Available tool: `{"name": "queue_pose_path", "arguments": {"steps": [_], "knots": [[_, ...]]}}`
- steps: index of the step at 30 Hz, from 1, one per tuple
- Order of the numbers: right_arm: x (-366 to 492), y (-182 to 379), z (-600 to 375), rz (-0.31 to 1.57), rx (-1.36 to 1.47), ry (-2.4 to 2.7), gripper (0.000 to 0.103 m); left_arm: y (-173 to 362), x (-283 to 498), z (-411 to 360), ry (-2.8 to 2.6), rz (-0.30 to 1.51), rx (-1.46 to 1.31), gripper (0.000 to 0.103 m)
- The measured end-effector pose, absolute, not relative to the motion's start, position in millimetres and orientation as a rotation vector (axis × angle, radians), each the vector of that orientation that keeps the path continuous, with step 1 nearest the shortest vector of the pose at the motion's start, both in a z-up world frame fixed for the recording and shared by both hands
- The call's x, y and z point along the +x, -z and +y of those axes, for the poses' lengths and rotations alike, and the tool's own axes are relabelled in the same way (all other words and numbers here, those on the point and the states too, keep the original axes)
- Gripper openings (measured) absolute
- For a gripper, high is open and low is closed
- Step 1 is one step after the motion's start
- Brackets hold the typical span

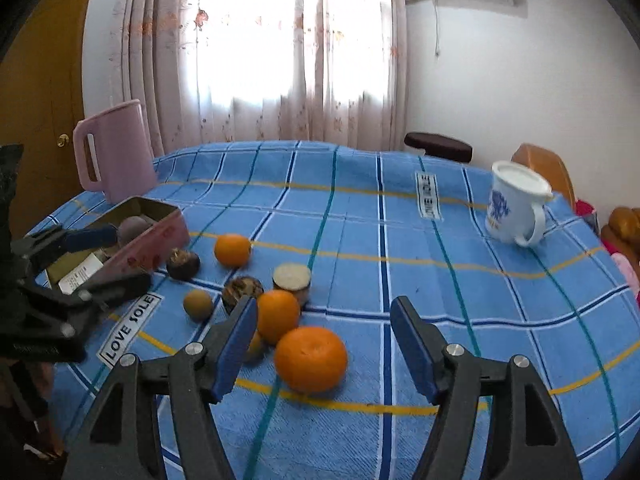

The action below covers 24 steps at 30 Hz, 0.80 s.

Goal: Organize fruits
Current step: 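Grasp the small brown kiwi with the left gripper while the right grasps the large orange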

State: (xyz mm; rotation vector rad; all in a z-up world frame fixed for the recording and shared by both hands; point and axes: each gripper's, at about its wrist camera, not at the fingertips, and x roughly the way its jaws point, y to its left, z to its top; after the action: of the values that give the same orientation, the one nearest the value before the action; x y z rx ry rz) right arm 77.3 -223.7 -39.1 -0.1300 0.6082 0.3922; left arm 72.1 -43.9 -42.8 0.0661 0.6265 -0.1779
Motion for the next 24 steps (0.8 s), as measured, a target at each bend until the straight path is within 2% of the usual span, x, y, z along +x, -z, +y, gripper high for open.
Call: {"name": "queue_pose_path", "arguments": {"steps": [2, 5, 11, 15, 16, 18, 24], "knots": [[81.6, 43.6, -220.9, 0.642, -0.127, -0.417, 0.070, 50.9, 79.9, -50.7, 0.195, 0.663, 0.065, 0.091], [84.9, 48.7, -220.2, 0.676, -0.143, -0.422, 0.070, 60.8, 92.2, -58.3, 0.229, 0.721, 0.048, 0.080], [93.7, 58.0, -222.1, 0.739, -0.131, -0.438, 0.070, 67.6, 100.6, -70.8, 0.265, 0.773, 0.059, 0.075], [99.4, 64.6, -214.9, 0.783, -0.153, -0.463, 0.070, 71.7, 108.8, -66.1, 0.281, 0.811, 0.027, 0.061], [100.1, 65.7, -213.9, 0.790, -0.156, -0.469, 0.065, 73.9, 112.5, -64.5, 0.287, 0.829, 0.009, 0.053], [100.8, 67.1, -211.4, 0.798, -0.166, -0.464, 0.054, 77.6, 116.4, -61.1, 0.300, 0.852, -0.019, 0.047], [100.0, 67.9, -211.2, 0.798, -0.176, -0.460, 0.050, 82.8, 121.8, -60.9, 0.314, 0.887, -0.036, 0.037]]}}
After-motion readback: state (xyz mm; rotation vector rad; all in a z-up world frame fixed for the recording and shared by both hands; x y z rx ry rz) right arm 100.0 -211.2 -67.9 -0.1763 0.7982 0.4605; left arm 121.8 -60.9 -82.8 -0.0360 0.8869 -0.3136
